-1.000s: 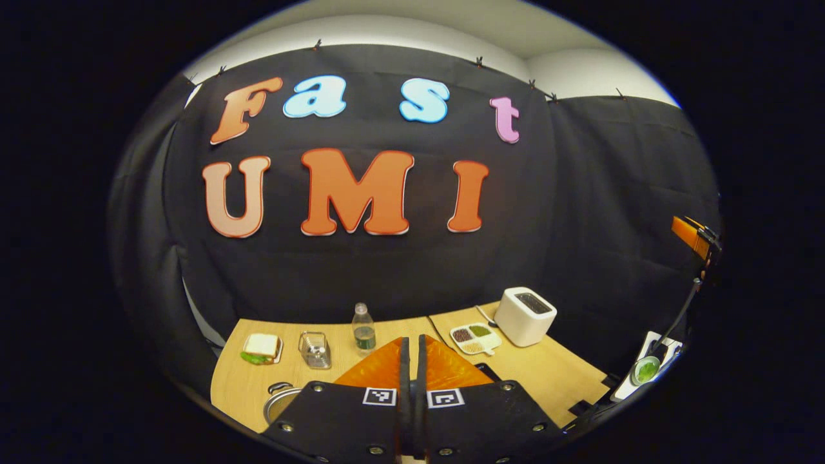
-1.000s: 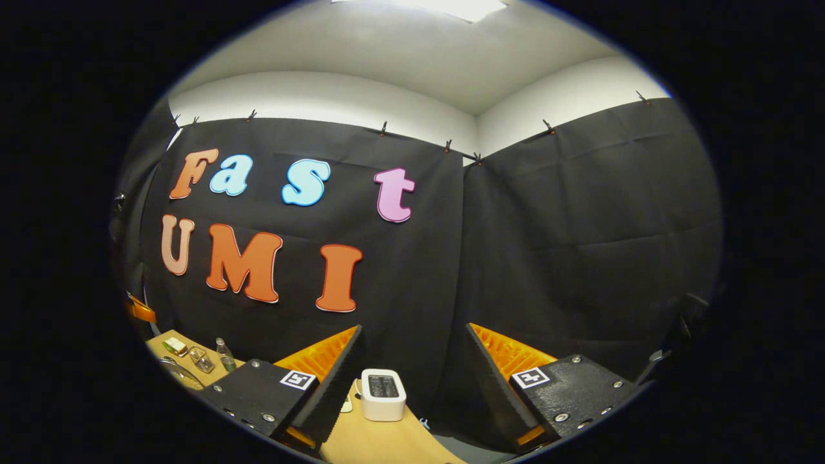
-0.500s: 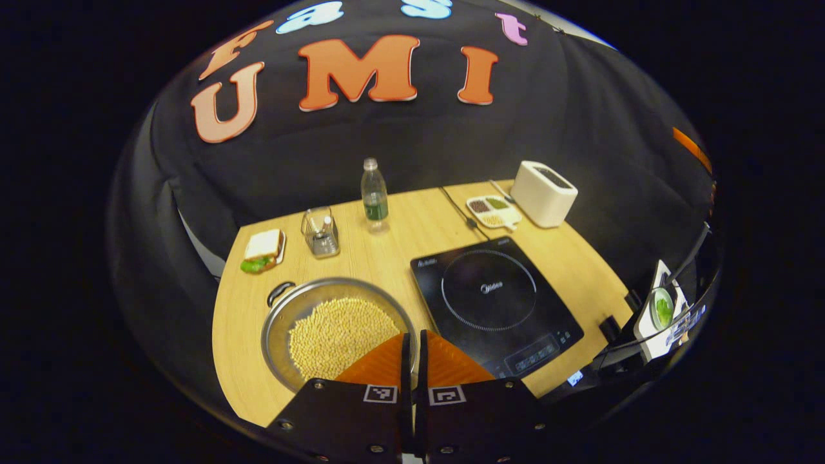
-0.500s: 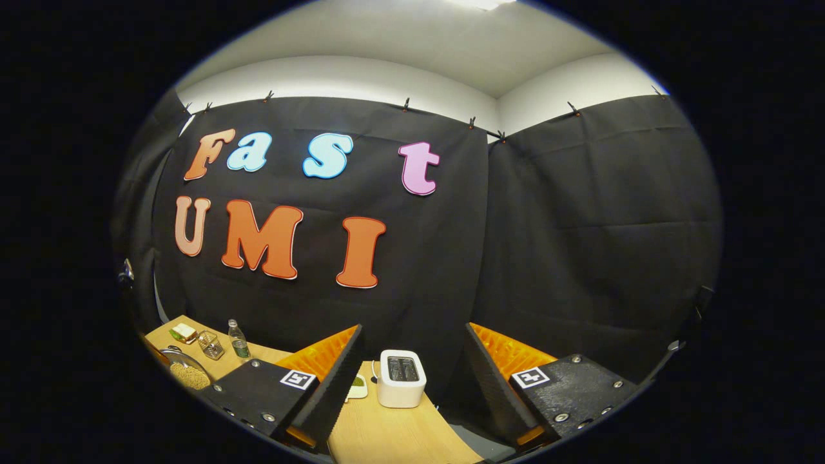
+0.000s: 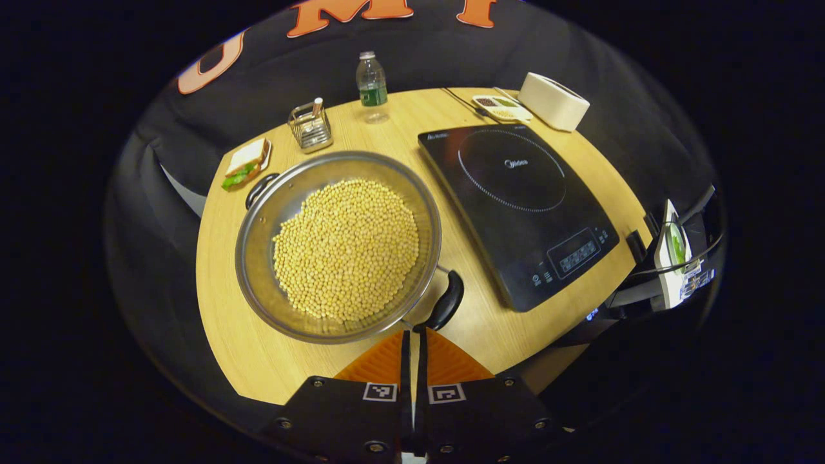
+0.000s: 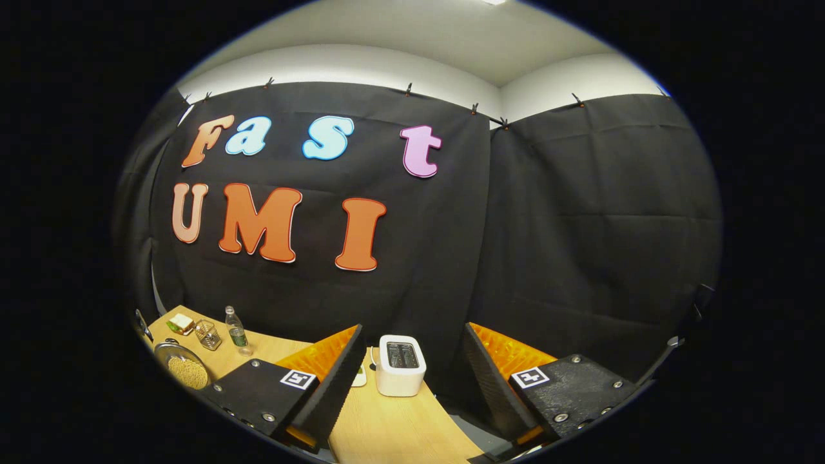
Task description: First push the handle of the pot to place it horizontally, then grasp the pot with both hands and set it on the induction cooktop.
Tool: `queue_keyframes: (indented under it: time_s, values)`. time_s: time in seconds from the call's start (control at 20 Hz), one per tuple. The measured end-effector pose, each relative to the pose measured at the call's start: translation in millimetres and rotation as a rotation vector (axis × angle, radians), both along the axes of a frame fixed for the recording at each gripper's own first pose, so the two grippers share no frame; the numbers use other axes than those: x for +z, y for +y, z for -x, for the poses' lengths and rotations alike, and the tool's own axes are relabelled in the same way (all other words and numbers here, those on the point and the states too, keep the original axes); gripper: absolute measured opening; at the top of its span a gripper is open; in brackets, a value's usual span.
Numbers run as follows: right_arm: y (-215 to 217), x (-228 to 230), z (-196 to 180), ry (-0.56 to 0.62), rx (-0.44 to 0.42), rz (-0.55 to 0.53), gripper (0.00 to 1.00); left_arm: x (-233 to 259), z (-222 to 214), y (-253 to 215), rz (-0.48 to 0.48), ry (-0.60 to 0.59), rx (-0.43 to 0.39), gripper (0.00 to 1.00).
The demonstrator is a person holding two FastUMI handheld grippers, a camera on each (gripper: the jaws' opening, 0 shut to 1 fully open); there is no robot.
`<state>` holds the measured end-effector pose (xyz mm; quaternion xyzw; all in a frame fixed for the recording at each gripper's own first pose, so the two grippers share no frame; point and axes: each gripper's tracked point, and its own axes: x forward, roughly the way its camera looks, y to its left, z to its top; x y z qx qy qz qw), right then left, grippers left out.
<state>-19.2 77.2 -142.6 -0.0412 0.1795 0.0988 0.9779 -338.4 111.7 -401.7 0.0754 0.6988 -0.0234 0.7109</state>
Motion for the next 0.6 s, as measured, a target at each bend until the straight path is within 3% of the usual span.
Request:
queue_keyframes:
  time_s: [0.4, 0.6]
  values:
    - [5, -11, 7, 0.046, -0.034, 0.015, 0.94, -29, 38, 28, -0.013, 0.152, -0.021, 0.03]
    - [7, -10, 11, 0.067, -0.049, 0.049, 0.94, -48, 29, 30, -0.016, 0.176, -0.121, 0.03]
